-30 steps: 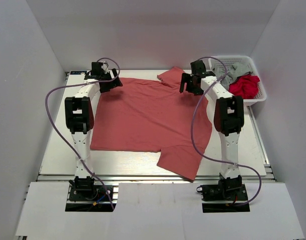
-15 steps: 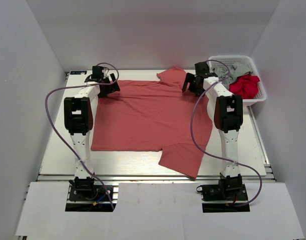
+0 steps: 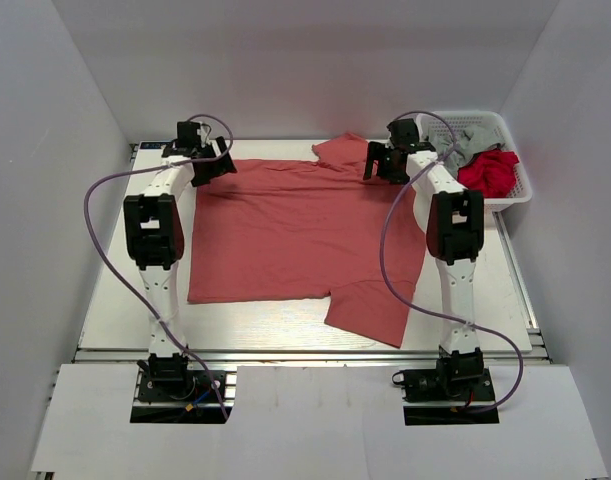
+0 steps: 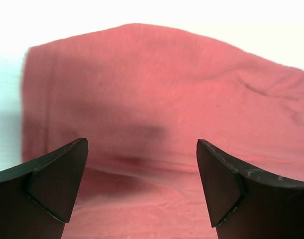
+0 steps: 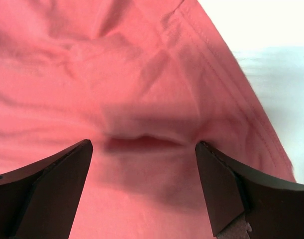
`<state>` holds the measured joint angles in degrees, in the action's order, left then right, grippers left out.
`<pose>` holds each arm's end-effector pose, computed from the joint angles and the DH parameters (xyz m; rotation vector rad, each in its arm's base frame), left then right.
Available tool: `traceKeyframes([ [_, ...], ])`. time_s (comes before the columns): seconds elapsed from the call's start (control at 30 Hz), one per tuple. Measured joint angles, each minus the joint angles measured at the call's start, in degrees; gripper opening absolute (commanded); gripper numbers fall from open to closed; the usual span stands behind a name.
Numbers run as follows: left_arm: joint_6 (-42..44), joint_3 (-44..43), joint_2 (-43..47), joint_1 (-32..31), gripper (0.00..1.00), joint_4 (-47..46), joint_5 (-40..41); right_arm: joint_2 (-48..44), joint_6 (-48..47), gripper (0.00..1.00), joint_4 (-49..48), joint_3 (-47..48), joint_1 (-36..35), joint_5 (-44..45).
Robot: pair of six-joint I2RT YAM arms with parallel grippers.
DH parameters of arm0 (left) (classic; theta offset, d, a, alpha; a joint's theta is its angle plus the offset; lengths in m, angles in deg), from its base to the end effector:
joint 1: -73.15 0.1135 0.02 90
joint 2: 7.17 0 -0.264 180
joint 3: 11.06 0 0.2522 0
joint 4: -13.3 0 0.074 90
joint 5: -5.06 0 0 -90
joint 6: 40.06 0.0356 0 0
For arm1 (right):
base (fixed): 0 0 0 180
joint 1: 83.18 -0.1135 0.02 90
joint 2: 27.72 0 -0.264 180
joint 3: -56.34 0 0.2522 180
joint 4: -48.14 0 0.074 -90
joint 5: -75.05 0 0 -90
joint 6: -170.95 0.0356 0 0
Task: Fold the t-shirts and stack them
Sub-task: Flatten out the tshirt, then grap the side of the flattened tshirt closest away from the robot with both arms
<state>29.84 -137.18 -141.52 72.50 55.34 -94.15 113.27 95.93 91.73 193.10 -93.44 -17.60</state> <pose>0.5238 -0.0116 0.1822 -0.3456 2.4412 -0.3556 0.5411 0.0996 0.1799 0.0781 2.4192 0.2586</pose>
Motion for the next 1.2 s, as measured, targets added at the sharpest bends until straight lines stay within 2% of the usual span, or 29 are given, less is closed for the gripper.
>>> traceKeyframes([
  [0.1,0.61,-0.28,2.12,-0.07,1.0,2.08,1.9,-5.11,-2.56,0.9,0.0,-5.09,-0.94,2.1],
  [0.23,-2.32,5.07,10.36,-0.2,1.0,9.68,7.13,-19.06,-3.32,0.9,-0.11,-16.85,-2.89,5.75],
  [0.3,-4.66,12.81,17.9,-0.22,1.0,11.82,8.79,-27.47,-2.73,0.9,-1.4,-24.0,-3.96,7.17],
  [0.4,-8.37,28.89,31.93,-0.17,1.0,15.76,12.0,-40.26,-0.76,0.9,-2.8,-36.39,-5.16,8.61],
  [0.57,-14.4,52.46,54.05,-0.04,1.0,23.23,16.13,-56.57,3.19,0.9,-1.9,-56.28,-6.49,10.25],
  [0.67,-17.86,61.51,64.0,0.04,0.96,27.82,17.66,-63.34,5.88,0.9,2.29,-64.41,-8.13,10.49],
  [0.73,-19.74,65.94,69.53,0.07,0.87,29.4,18.6,-67.43,7.41,0.9,4.37,-68.15,-9.66,10.38],
  [0.8,-21.22,69.11,74.31,0.07,0.83,30.03,19.3,-71.76,8.92,0.9,6.16,-71.45,-11.45,10.12],
  [0.9,-22.23,71.93,78.6,0.07,0.83,28.63,19.67,-76.87,11.37,0.9,8.44,-75.43,-13.66,9.73],
  [1.03,-22.95,73.99,77.0,0.07,0.82,23.76,20.04,-81.64,14.99,0.9,11.37,-80.26,-16.39,8.57],
  [1.2,-23.41,76.46,71.78,0.07,0.68,16.98,20.28,-84.15,19.08,0.9,13.49,-83.3,-20.35,7.02],
])
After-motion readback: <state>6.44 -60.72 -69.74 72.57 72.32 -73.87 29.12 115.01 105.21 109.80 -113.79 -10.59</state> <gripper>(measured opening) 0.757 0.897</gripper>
